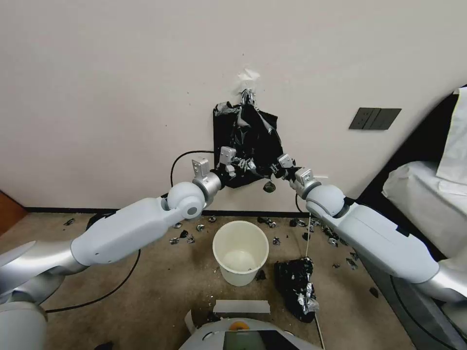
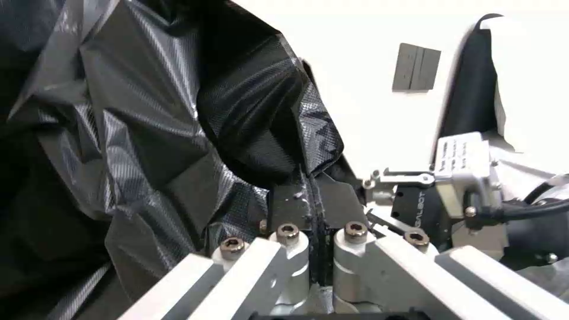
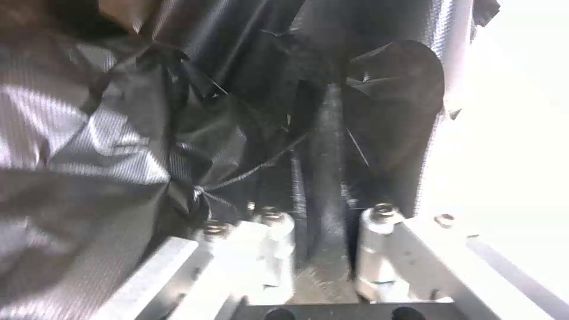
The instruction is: Place a trash bag onto the trash bin.
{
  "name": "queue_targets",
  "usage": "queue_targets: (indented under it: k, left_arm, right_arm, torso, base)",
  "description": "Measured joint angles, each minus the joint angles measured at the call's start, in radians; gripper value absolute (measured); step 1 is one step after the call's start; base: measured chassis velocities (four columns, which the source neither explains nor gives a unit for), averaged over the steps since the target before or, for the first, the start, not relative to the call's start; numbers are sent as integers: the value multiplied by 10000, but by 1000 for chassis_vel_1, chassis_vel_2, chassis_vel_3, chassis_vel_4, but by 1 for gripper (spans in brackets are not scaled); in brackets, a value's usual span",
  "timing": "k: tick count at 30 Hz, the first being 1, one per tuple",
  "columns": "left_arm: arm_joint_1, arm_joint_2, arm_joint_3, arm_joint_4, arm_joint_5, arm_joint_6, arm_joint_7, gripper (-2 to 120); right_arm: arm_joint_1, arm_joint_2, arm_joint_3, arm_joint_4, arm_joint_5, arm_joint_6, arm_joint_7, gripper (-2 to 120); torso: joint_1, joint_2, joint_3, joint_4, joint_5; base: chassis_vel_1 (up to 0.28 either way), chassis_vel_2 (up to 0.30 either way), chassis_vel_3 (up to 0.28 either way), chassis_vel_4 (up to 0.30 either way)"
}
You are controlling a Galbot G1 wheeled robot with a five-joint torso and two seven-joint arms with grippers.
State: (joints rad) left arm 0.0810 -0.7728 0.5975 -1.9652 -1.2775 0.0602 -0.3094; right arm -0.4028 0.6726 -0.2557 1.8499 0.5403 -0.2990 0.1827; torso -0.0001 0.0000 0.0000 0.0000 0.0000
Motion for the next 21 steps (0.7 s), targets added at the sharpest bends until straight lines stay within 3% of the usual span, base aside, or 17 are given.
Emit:
queue_targets:
  k: [9, 12, 21]
  left_arm:
    - [115, 3, -112, -52, -4, -4, 0, 0]
    - [212, 31, -214, -44, -4, -19, 38, 0]
    - [415, 143, -362, 6, -4, -224, 441, 0]
  right_arm:
    - [6, 4, -2, -40, 152, 206, -26, 8]
    - [-307, 24, 450, 414, 1477, 320, 212, 7]
    - [-1085, 252, 1634, 1304, 3726, 411, 811, 7]
  torso:
    - [0, 0, 0, 0, 0]
    - [0, 0, 0, 0, -1]
    - [0, 0, -1, 0, -1]
  base:
    - [0, 0, 0, 0]
    - [0, 0, 0, 0]
    - [0, 0, 0, 0]
